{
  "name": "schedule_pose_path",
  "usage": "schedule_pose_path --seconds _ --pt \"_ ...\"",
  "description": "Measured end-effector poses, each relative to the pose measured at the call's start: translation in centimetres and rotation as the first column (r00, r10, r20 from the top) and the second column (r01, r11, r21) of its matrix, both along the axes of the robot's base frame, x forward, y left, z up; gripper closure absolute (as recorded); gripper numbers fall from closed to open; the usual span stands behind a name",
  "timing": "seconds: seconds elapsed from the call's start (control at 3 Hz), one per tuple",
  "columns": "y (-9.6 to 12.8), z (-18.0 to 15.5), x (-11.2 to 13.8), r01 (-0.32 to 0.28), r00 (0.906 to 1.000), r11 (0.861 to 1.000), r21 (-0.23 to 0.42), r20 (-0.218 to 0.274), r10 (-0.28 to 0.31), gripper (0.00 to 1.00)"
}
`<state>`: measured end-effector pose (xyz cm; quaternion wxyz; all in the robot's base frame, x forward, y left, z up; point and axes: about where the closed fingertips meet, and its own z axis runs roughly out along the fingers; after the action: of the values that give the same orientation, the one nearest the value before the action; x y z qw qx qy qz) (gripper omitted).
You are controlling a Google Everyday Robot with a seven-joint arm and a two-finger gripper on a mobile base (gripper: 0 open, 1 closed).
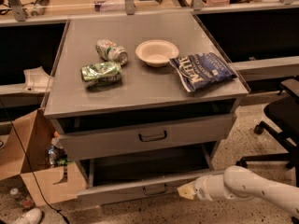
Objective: Close middle drawer
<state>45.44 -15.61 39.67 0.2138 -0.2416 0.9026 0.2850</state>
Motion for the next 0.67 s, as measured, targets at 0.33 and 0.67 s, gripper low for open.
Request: schedule_pose_path --seconds 0.33,0.67 --pt "0.36 -0.31 1.49 0.002 0.9999 1.0 -0.016 0.015 -0.002 1.0" --pt "0.42 -0.37 1.47 0.001 0.9999 1.0 -0.018 0.016 0.0 0.96"
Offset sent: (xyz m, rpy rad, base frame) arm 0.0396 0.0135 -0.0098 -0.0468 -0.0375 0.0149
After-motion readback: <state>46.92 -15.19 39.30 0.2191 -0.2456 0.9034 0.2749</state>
